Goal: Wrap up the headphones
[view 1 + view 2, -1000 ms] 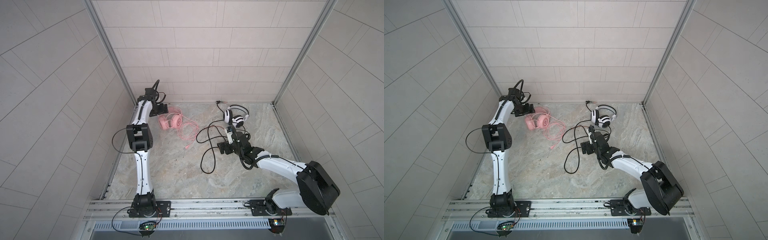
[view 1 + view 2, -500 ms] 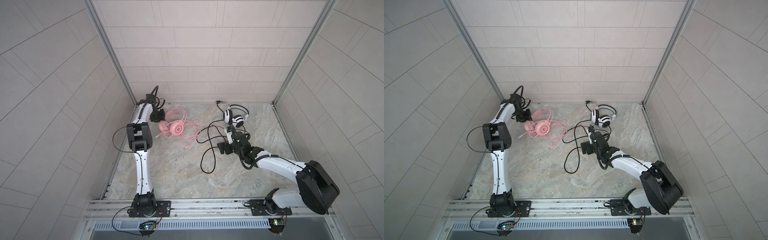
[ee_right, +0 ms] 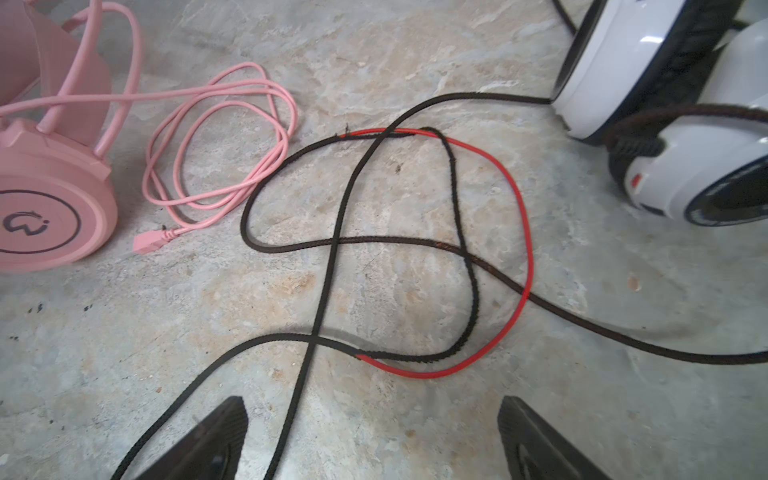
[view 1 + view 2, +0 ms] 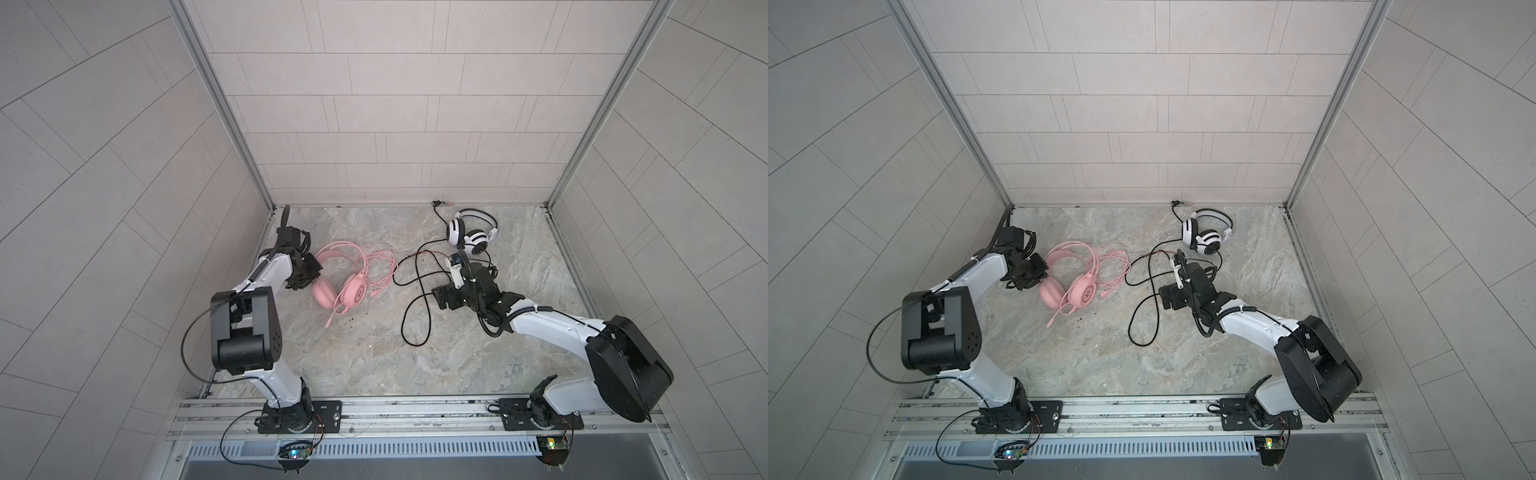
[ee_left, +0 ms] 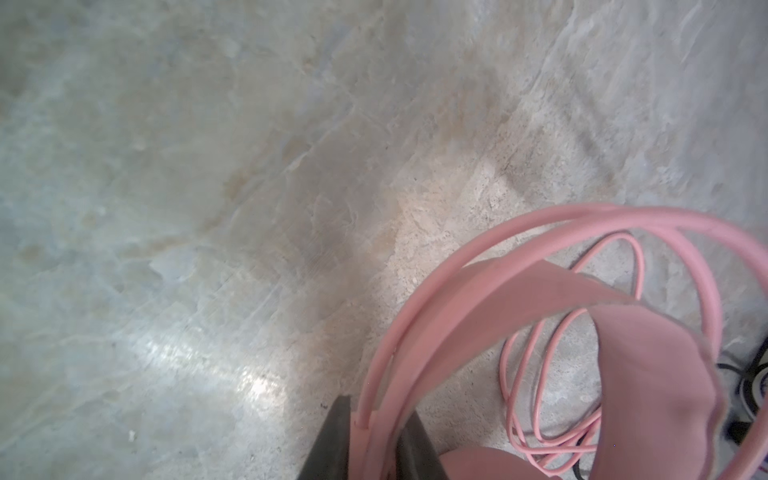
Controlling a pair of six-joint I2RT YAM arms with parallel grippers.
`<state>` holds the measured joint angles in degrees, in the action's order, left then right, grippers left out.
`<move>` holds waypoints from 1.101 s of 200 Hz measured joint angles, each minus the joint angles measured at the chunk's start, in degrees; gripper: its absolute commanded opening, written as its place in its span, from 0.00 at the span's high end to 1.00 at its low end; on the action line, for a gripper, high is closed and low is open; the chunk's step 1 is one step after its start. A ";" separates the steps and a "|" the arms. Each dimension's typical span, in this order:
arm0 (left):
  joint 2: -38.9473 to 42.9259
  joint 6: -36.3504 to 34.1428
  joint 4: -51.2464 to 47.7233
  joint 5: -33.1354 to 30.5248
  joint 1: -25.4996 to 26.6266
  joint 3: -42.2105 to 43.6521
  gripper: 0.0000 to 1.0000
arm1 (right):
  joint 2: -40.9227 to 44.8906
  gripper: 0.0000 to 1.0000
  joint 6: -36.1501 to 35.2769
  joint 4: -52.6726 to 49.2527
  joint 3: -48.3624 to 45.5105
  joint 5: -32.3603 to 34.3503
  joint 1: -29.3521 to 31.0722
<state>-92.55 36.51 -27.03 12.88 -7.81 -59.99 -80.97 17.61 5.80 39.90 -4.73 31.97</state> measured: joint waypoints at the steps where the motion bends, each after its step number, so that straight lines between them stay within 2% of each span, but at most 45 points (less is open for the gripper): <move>1: 0.20 0.24 0.15 -0.07 0.02 0.26 0.80 | -0.04 0.05 0.07 0.00 0.02 -0.13 0.00; 15: 3.76 4.85 3.89 -1.84 0.24 5.11 0.72 | -0.22 0.05 0.57 0.04 0.11 -2.14 0.13; 29: 6.29 9.42 7.04 -3.02 0.26 9.25 0.56 | -0.22 0.05 0.92 0.46 0.15 -3.74 0.37; 46: 8.76 14.75 10.23 -3.67 0.63 13.05 0.44 | -0.22 0.05 1.05 0.87 0.15 -4.74 0.96; 58: 9.73 15.47 10.69 -4.68 0.74 13.70 0.36 | -0.37 0.05 0.90 0.94 0.15 -4.85 1.33; 74: 10.21 14.32 9.64 -7.17 0.85 12.37 0.31 | -0.87 0.05 0.46 1.07 0.15 -4.15 1.53; 105: 9.51 4.52 5.16 -11.52 0.83 3.72 0.25 | -2.43 0.05 -0.26 1.20 0.15 -1.62 1.57; 123: 5.86 -4.68 0.48 -10.80 0.81 -6.54 0.18 | -3.82 0.05 -0.66 1.62 0.15 -0.92 1.57; 144: -2.78 -15.54 -7.54 -8.74 0.79 -22.91 0.17 | -5.64 0.05 -0.68 1.70 0.17 -0.76 1.57; 162: -13.70 -24.55 -19.41 -6.34 0.79 -39.82 0.17 | -7.54 0.05 -0.90 1.73 0.66 -0.79 1.57; 172: -19.02 -28.59 -23.65 -5.42 0.83 -45.94 0.17 | -8.70 0.05 -1.09 1.73 1.22 -0.79 1.57; 188: -25.31 -34.03 -29.59 -3.41 0.83 -49.86 0.17 | -10.67 0.05 -1.22 1.68 2.60 -0.76 1.57; 220: -33.68 -40.06 -38.45 -0.79 0.83 -49.94 0.17 | -13.18 0.05 -1.25 1.38 4.94 -1.27 1.57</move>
<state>-126.23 -3.55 -65.47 12.10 -6.98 -109.93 -94.15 16.36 7.18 44.84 -6.00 33.54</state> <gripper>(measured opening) 0.832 0.948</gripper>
